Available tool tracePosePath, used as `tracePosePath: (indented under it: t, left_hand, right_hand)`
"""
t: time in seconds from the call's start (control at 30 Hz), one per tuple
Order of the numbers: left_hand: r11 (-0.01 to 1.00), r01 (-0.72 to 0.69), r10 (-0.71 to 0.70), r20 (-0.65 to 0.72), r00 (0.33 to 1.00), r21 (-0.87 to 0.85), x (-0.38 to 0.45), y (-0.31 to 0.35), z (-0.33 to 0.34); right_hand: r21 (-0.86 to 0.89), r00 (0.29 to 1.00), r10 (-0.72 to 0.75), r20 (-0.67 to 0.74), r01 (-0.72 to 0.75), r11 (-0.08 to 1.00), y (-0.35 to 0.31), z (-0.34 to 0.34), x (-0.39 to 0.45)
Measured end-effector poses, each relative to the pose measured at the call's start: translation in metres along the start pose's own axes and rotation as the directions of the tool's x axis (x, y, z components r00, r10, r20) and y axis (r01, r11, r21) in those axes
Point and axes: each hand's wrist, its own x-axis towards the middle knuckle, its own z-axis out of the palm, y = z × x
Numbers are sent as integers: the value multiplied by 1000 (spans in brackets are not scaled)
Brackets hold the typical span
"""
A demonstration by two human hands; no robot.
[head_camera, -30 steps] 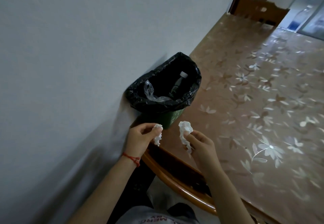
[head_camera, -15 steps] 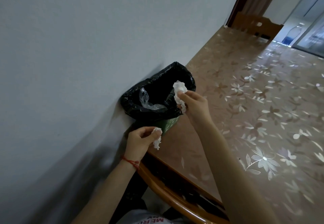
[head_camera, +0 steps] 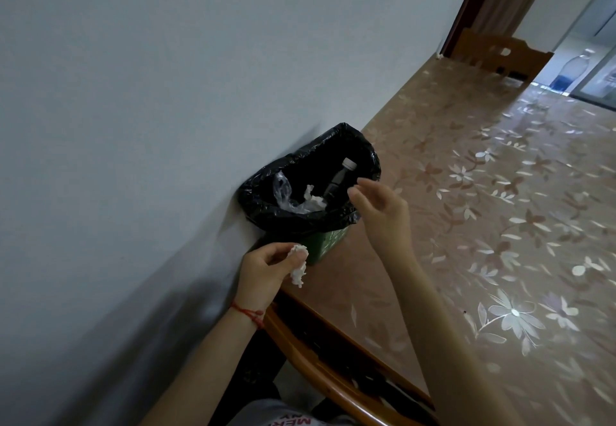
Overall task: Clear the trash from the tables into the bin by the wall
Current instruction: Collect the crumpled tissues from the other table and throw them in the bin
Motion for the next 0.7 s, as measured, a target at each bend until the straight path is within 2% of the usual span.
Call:
tracePosePath:
  t: [0.07,0.17,0.27,0.37,0.47,0.6,0.7]
  left_hand:
    - [1000,-13,13,0,1000,8,0,2,1]
    - [999,-53,53,0,999,7,0,6,4]
    - [997,-82,82,5,997,-6,0,11,6]
    - [992,-123,123,37,992,6,3,20,8]
    - [981,-190,188,40,981,32,10,36,10]
    - [951,-300,298,34,954,76,30,61,14]
    - [933,-333,334,17,943,134,52,75,21]
  right_hand:
    - [-198,994,-109,11,109,974,13,-4,-18]
    - [-490,960,-257,108,277,827,41,-7,-41]
    - [-624,914,-354,199,397,673,65,-9,-57]
    - [-708,896,-367,252,429,561,78,-11,-66]
    - [-732,907,-322,273,412,543,84,-10,-71]
    - [-723,923,-262,280,383,575,86,-10,-76]
    - [-712,922,-259,288,387,587,86,-10,-80]
